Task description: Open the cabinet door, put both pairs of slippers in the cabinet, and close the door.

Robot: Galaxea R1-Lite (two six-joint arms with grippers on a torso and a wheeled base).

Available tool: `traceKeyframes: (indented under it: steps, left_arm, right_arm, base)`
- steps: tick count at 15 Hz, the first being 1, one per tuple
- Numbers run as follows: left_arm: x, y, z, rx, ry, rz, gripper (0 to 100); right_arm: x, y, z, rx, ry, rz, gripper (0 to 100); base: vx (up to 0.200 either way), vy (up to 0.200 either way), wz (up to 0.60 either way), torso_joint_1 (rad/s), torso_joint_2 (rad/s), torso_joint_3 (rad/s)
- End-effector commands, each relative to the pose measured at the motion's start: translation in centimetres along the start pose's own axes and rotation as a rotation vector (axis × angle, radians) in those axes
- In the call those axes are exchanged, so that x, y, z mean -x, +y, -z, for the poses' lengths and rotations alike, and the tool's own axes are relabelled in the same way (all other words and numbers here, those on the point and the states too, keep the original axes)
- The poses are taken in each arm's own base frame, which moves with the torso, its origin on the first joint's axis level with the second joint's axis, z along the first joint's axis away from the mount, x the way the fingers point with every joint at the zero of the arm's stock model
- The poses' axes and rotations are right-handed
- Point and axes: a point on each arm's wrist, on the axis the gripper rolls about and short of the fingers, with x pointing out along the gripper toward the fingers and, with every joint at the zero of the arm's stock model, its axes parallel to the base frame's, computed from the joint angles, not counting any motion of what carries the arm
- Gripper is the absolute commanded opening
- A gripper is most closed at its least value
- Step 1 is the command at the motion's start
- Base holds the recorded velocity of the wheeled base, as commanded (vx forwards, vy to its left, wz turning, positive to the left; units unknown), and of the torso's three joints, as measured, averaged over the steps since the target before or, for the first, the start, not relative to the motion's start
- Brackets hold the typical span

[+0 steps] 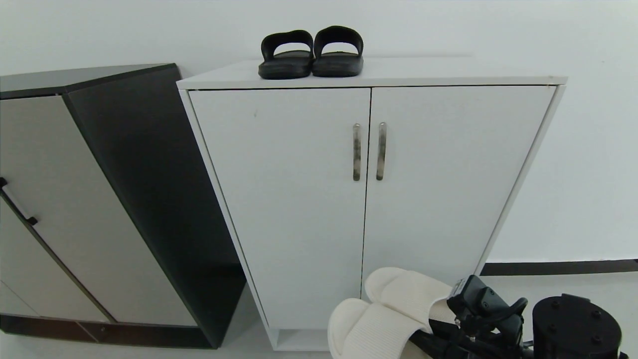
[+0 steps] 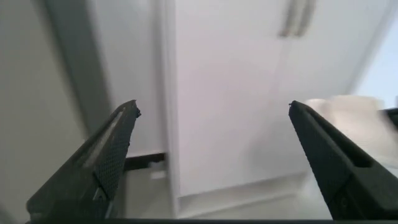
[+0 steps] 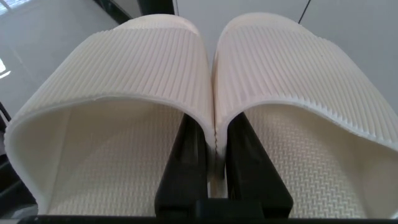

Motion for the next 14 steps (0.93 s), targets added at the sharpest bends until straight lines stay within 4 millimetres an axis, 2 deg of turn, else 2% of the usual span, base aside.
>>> traceKeyframes:
  steps: [1,3,4,5,7,11,14]
  left_arm:
    - [-8.6,0.8,-2.4,0.069,0.168,0.287,100]
    - [-12.2,-0.2,-4.0,0.059,0.141,0.427,100]
    - [-12.7,-0.6,-4.3,0.059,0.142,0.464,100]
    - [-14.3,-1.8,-5.1,0.059,0.155,0.544,100]
    - [-16.8,-3.5,-5.8,0.056,0.175,0.600,100]
    - [-21.3,-6.9,-5.7,0.056,0.235,0.691,100]
    - [-23.9,-9.1,-6.5,0.057,0.223,0.744,100]
  right_arm:
    - [0.0,0.0,0.2,0.000,0.006,-0.001,0]
    - [0.0,0.0,0.3,-0.004,0.005,0.000,0]
    - [0.0,0.0,0.3,-0.004,0.002,0.000,0]
    - [0.0,0.0,0.2,-0.005,-0.003,0.001,0]
    - [0.0,-0.1,0.2,-0.006,-0.004,0.004,0]
    - [-0.1,-0.2,0.0,-0.003,-0.024,0.005,0]
    - [-0.3,-0.3,-0.1,-0.006,-0.034,0.014,0]
  base:
    - [0.000,0.000,0.00,-0.007,0.17,0.168]
    - [0.000,0.000,0.00,0.000,0.08,0.076]
    - [0.000,0.000,0.00,0.000,0.00,0.000]
    - [0.000,0.000,0.00,0.000,0.00,0.000]
    - [0.000,0.000,0.00,0.000,0.00,0.000]
    - [0.000,0.000,0.00,0.000,0.00,0.000]
    - [0.000,0.000,0.00,0.000,0.00,0.000]
